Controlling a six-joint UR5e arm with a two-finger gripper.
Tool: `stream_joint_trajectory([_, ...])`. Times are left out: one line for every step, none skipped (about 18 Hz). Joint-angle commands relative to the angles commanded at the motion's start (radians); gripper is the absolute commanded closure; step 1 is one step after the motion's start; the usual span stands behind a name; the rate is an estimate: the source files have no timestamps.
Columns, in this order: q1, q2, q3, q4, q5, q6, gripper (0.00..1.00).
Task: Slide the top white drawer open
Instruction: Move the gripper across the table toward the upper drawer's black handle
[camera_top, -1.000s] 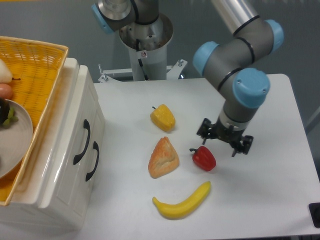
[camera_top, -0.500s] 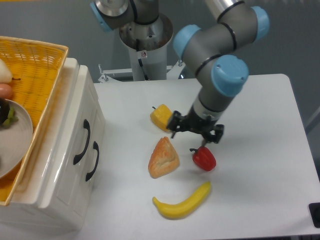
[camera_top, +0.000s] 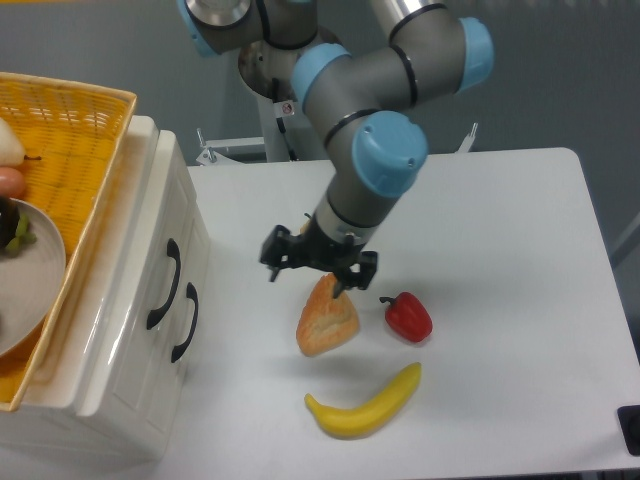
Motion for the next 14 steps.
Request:
stream_joint_trajectory([-0.011,0.000,0.000,0.000,-0.002,-0.017,0.02])
stream_joint_trajectory([-0.021,0.000,0.000,0.000,-0.002,-0.031,0.03])
stream_joint_trajectory([-0.031,0.000,0.000,0.000,-0.003,-0.042,0.03])
stream_joint_trajectory([-0.040,0.000,0.000,0.000,-0.008,-0.049,0.04])
stream_joint_trajectory([-0.043,0.000,0.000,0.000,-0.009,-0.054,0.06])
stream_joint_trajectory([-0.046,0.000,0.000,0.000,-0.014,-0.054,0.06])
stream_joint_trajectory([-0.051,0.000,0.000,0.000,-0.020,-0.055,0.06])
stream_joint_trajectory([-0.052,0.000,0.000,0.000,-0.023,-0.055,0.06])
stream_joint_trajectory([-0.055,0.002,0.000,0.000,-0.026,-0.055,0.06])
stream_joint_trajectory([-0.066,0.002,0.000,0.000,-0.031,-0.055,0.06])
stream_joint_trajectory([-0.074,0.002,0.000,0.000,-0.031,-0.062,0.06])
stream_joint_trajectory([-0.081,0.006,0.000,0.000,-0.032,-0.068,0.07])
stream_joint_trajectory([-0.087,0.006,-0.002,0.000,-0.037,-0.069,0.07])
stream_joint_trajectory([-0.091,0.006,-0.002,-0.003,-0.050,-0.069,0.07])
